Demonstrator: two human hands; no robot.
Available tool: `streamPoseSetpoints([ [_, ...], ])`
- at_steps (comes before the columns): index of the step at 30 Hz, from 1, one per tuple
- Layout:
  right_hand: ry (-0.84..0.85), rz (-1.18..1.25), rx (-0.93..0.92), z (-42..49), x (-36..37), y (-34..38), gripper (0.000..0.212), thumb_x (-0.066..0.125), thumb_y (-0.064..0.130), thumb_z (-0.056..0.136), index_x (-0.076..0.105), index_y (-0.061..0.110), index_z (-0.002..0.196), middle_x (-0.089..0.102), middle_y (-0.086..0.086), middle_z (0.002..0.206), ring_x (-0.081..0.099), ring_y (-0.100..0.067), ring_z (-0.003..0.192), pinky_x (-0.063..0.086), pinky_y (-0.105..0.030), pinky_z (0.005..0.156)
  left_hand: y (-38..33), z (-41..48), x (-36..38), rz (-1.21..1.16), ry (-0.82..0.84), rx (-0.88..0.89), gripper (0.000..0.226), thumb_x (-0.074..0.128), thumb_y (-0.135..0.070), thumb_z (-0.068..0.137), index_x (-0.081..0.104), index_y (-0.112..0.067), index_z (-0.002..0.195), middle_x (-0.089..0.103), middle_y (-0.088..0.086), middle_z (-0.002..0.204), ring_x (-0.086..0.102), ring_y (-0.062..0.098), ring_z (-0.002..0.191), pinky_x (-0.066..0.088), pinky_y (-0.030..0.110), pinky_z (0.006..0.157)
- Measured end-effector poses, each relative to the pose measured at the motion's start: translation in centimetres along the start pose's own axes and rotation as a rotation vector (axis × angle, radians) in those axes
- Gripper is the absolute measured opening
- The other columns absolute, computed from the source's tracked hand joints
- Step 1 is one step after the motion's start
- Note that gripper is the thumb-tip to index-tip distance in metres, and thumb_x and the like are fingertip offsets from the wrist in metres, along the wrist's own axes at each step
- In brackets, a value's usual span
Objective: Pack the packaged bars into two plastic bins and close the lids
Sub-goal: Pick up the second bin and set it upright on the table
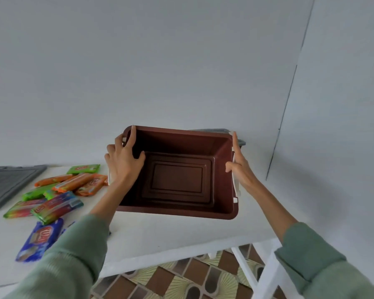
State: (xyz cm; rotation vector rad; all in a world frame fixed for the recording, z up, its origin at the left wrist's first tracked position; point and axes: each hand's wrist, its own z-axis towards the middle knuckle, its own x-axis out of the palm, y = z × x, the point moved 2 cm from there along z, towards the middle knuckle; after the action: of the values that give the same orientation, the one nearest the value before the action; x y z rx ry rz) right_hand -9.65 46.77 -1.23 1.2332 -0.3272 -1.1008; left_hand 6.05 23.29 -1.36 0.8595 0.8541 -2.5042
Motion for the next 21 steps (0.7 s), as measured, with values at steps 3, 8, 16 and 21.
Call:
streamPoseSetpoints([
  [3,-0.048,-0.019,0.026,0.1,-4.3,-1.8,0.089,0.04,-0.016,0.085,-0.002,0.03,0.149,0.003,0.003,0.158,0.023,-0.027,0.139,0.04,-0.011,0.083,-4.1,-1.2,2.6,-0.012,0.057,-0.012,0.073,0.056,-0.031,0.087,0.017,-0.033,0.148,0.034,0.014,0.142,0.038,0.04,0.118,0.035,0.048,0.096],
  [8,-0.115,-0.03,0.04,1.6,-8.8,-4.7,0.085,0.041,-0.013,0.088,0.002,0.032,0.149,0.009,0.005,0.157,0.022,-0.021,0.142,0.033,-0.018,0.094,-8.7,-1.2,6.2,-0.021,0.096,0.01,0.074,0.055,-0.033,0.088,0.014,-0.031,0.149,0.033,0.015,0.142,0.038,0.039,0.118,0.035,0.049,0.097],
  [16,-0.091,-0.181,0.108,7.3,-12.0,-9.1,0.082,0.046,-0.005,0.09,0.003,0.033,0.149,0.014,0.0,0.157,0.035,-0.036,0.134,0.039,-0.036,0.102,-12.0,0.9,11.8,0.04,0.174,-0.032,0.072,0.053,-0.033,0.089,0.013,-0.029,0.149,0.033,0.018,0.142,0.037,0.04,0.12,0.034,0.051,0.098],
  [21,0.02,-0.219,0.213,10.8,-13.4,-12.1,0.079,0.051,0.001,0.09,0.007,0.03,0.15,0.017,-0.004,0.157,0.02,-0.027,0.143,0.026,-0.037,0.112,-13.1,1.0,14.8,0.143,0.329,-0.085,0.075,0.053,-0.039,0.088,0.011,-0.028,0.149,0.033,0.017,0.142,0.037,0.041,0.123,0.036,0.048,0.098],
])
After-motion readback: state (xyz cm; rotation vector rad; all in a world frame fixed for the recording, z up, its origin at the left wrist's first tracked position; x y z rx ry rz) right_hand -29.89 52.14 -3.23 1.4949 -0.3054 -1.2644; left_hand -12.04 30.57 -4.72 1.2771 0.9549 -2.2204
